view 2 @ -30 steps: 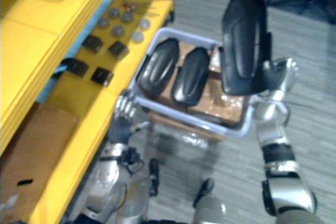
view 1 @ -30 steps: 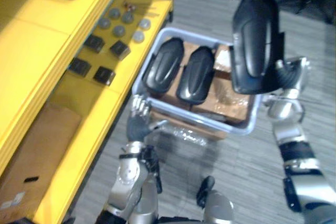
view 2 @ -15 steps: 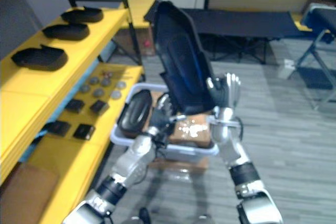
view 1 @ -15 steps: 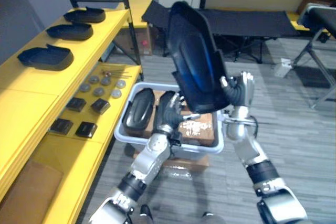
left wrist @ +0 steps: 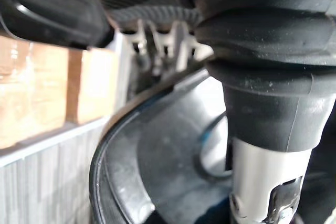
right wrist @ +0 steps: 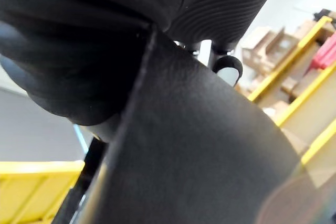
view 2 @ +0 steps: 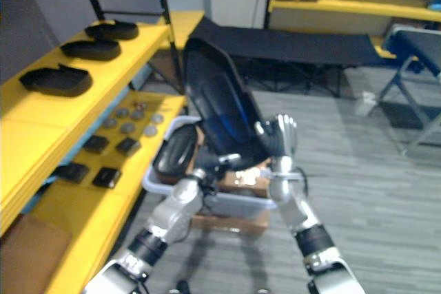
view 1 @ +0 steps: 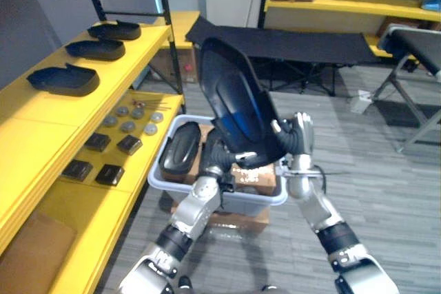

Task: Walk over and take plastic housings, then place them on the shelf

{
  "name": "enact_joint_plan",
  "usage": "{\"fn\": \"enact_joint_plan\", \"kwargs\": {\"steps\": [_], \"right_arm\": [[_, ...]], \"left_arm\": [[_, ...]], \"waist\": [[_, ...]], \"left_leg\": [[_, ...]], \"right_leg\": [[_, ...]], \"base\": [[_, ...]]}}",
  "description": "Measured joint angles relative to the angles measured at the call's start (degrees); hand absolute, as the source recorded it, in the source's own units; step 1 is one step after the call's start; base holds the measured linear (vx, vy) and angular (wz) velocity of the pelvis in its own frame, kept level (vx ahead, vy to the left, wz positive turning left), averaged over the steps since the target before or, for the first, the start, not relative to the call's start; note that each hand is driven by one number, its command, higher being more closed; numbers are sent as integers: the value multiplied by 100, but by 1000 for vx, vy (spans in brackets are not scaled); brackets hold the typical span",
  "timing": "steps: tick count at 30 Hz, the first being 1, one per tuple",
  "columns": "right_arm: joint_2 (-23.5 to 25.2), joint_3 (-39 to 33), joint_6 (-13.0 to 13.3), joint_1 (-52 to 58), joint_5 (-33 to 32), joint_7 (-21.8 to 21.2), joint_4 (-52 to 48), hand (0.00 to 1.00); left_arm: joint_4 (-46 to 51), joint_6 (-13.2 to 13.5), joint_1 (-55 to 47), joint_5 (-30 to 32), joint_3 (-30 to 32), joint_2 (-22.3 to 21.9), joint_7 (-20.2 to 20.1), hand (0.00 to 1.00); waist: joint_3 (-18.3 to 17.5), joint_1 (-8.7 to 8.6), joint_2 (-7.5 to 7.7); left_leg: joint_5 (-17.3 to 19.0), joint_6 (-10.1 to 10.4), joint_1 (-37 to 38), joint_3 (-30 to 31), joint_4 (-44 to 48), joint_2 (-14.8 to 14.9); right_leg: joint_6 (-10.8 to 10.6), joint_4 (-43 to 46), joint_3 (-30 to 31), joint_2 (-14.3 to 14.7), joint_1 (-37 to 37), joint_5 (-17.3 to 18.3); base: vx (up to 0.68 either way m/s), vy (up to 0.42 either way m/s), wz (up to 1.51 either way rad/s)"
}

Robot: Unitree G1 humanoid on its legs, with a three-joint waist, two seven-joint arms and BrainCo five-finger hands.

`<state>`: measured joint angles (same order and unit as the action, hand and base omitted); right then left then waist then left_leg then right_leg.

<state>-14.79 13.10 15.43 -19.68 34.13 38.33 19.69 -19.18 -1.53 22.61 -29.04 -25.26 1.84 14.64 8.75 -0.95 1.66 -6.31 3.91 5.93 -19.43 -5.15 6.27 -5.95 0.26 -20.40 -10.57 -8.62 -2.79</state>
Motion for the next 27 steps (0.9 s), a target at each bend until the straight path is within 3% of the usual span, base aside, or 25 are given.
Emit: {"fn": "enact_joint_plan", "kwargs": {"steps": [5, 8, 12, 13, 22, 27], "right_arm": [[-13, -14, 204, 352, 46, -123, 0, 100], [-14, -15, 279, 540, 48, -217, 0, 100], [-11, -4, 579, 612, 61, -221, 0, 100], [-8, 10, 648, 611, 70, -223, 0, 100], [98, 315, 833, 611, 40, -224, -4, 100], [202, 498, 834, 613, -44, -215, -88, 100]], "left_arm": [[0, -55, -39, -528, 262, 4, -110, 0], [0, -241, -101, -1114, 412, 14, -262, 0], [-1, -536, -275, -1776, 410, 18, -468, 0], [-4, -637, -299, -1852, 388, 15, -483, 100], [-371, -843, -303, -2057, 367, 8, -643, 100], [-580, -651, -303, -2086, 371, 3, -640, 100]], "waist": [[-10, 0, 16], [-57, -3, 87], [-87, -7, 136], [-89, -6, 138], [-126, -5, 175], [-163, -12, 192]], "left_leg": [[1, 1, -8, -12, -1, 4], [2, 3, -20, -29, -1, 11], [3, 2, -20, -55, -1, 9], [3, 2, -21, -60, -1, 9], [1, 2, -14, -148, -1, 16], [1, 2, -2, -149, -1, 17]], "right_leg": [[3, -47, 4, 7, 1, -12], [-6, -101, 9, 18, 1, -37], [-9, -106, 19, 16, 12, -39], [-9, -107, 19, 16, 13, -40], [-8, -112, 73, 18, 51, -76], [-6, -121, 105, 21, 51, -77]], "base": [[-3, 7, -1], [3, 11, -3], [0, 0, 0], [0, 0, 0], [14, 13, -3], [1, 7, -1]]}}
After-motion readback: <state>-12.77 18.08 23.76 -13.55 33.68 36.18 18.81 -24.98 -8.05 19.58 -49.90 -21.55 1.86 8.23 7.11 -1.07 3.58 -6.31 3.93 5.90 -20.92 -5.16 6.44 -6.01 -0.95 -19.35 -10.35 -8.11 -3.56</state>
